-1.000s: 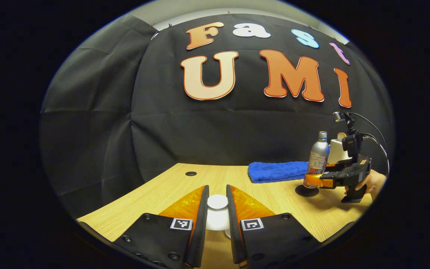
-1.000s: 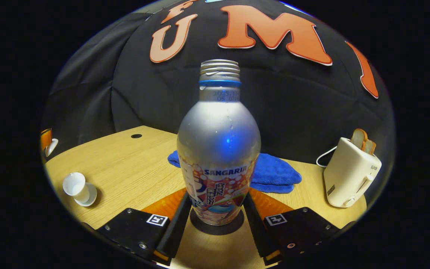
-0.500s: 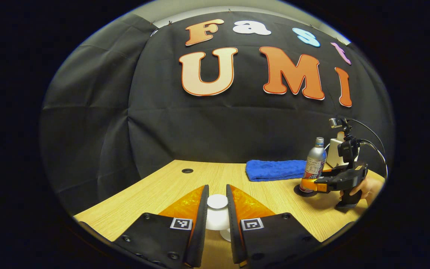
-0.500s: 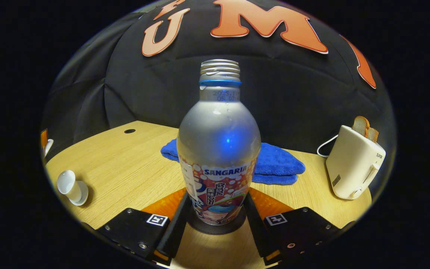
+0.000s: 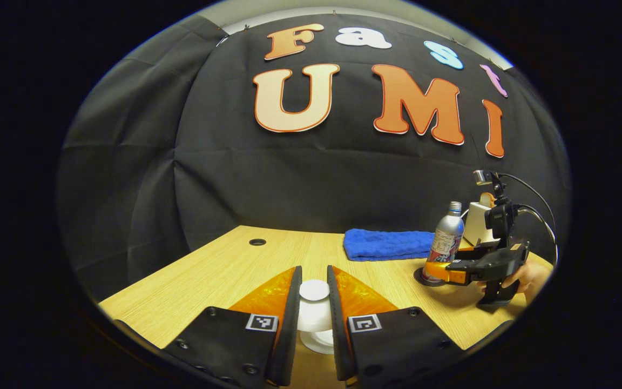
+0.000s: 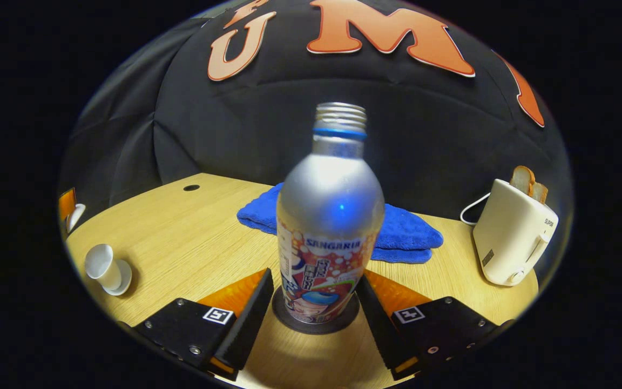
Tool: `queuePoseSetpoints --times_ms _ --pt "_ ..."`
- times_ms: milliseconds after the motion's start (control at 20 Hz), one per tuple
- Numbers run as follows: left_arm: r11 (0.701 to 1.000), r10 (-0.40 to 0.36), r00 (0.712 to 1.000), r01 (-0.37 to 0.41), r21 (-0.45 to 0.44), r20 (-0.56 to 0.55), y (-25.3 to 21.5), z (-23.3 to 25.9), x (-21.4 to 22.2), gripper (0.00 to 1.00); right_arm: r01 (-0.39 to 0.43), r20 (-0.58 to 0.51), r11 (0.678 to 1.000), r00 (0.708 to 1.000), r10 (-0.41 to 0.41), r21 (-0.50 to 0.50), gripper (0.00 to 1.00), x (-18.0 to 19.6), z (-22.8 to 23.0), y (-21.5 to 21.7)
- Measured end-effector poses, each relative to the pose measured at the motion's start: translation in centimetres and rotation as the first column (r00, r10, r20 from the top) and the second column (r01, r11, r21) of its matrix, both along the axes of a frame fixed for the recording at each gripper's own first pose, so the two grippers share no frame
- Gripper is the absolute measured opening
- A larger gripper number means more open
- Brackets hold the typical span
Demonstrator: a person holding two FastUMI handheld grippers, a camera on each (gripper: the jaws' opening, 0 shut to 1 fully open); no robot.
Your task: Open the teacup lid with one hand, grasp the water bottle and pour water into the teacup with the other hand; after pouring, place the water bottle on the coaster and then close the teacup lid.
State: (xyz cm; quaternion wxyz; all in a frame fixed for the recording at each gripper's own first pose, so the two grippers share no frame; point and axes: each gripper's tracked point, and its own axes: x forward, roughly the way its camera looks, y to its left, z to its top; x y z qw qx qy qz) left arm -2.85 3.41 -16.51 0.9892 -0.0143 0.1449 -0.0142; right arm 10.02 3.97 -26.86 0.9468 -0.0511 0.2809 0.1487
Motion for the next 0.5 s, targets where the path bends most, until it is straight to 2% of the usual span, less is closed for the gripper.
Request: queuePoseSetpoints --times_ms 50,150,200,250,350,500 --pt "1.0 -0.006 1.0 0.006 0.0 -0.002 -0.3 -0.1 0.0 0.31 -0.004 0.01 1.0 1.0 0.004 -0.007 0.95 -0.2 0.3 -0.2" --pt "1.0 -0.015 1.0 0.015 0.01 -0.01 -0.9 -0.7 0.1 0.34 -0.007 0.033 1.0 0.999 0.007 -0.021 0.98 -0.6 1.0 -0.6" --pt "1.0 -0.023 1.0 0.023 0.02 -0.017 -1.2 -1.0 0.0 0.31 -0.008 0.046 1.0 0.999 0.009 -0.024 0.98 -0.8 1.4 -0.8" --pt "0.999 -0.031 0.999 0.031 0.023 -0.022 -1.7 -1.3 0.0 0.34 -0.005 0.05 1.0 0.999 0.007 -0.026 0.98 -1.1 1.7 -1.1" --pt "0.999 -0.041 0.999 0.042 0.029 -0.035 -2.3 -2.1 0.1 0.31 0.0 0.055 1.0 0.998 0.001 -0.02 0.99 -1.9 2.4 -1.8" --pt "0.998 -0.051 0.998 0.052 0.024 -0.049 -2.8 -2.9 0.2 0.34 0.017 0.084 1.0 0.996 -0.016 -0.014 0.99 -2.6 4.0 -2.9"
